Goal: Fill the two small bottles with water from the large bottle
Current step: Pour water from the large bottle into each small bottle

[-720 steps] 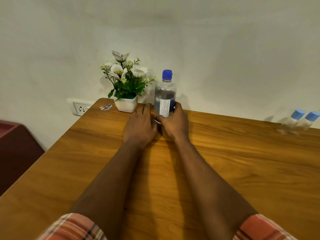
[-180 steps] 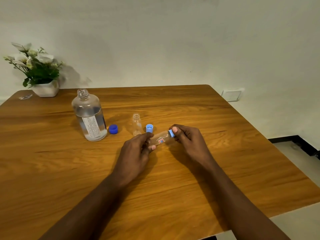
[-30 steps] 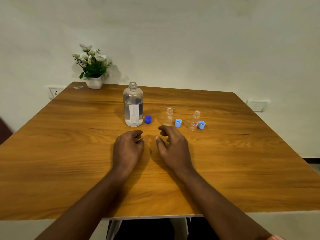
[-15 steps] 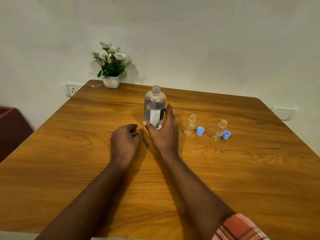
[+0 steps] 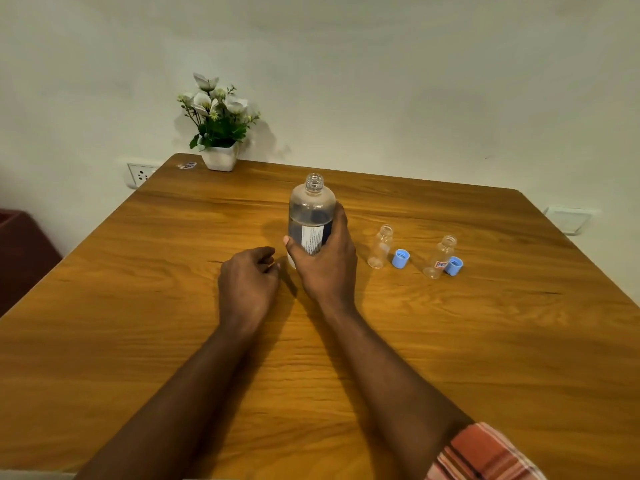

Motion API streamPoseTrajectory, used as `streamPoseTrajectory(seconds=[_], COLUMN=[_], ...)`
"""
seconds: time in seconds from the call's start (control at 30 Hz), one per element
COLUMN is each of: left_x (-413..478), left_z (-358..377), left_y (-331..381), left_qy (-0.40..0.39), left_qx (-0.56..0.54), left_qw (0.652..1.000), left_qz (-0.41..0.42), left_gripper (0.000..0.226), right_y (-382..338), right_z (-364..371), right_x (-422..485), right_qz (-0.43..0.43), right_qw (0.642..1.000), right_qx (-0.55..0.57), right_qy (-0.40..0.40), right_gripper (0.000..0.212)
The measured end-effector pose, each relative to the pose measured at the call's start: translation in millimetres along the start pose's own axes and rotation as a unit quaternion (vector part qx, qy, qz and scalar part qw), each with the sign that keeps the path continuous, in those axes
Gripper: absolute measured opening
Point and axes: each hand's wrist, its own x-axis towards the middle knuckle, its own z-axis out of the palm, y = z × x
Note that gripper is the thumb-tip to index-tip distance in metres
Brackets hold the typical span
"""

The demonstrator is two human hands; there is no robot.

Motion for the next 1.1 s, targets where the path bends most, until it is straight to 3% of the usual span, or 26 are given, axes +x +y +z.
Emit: streamPoseTrajectory(seconds=[0.3, 0.67, 1.1], left_x=[-11.6, -31.4, -21.5], left_z=[4.8, 48.0, 93.7], left_y=[8.6, 48.2, 80.3], left_qy=[-0.025, -0.073, -0.072], left_qx=[0.038, 0.002, -0.026], left_qw=[0.999, 0.996, 0.996], left_qz=[0.017, 0.05, 0.044], left_gripper=[0.034, 0.037, 0.058], right_y=[3.9, 35.6, 66.9], right_z=[-60.5, -136.6, -202.2], right_x=[-29.8, -36.1, -31.4], right_qz=[-0.039, -0.015, 0.003], right_qw=[0.999, 0.999, 0.995], right_qx=[0.005, -0.025, -0.042], right_qy=[-0.006, 0.031, 0.09], right_gripper=[0.083, 0.088, 0.084])
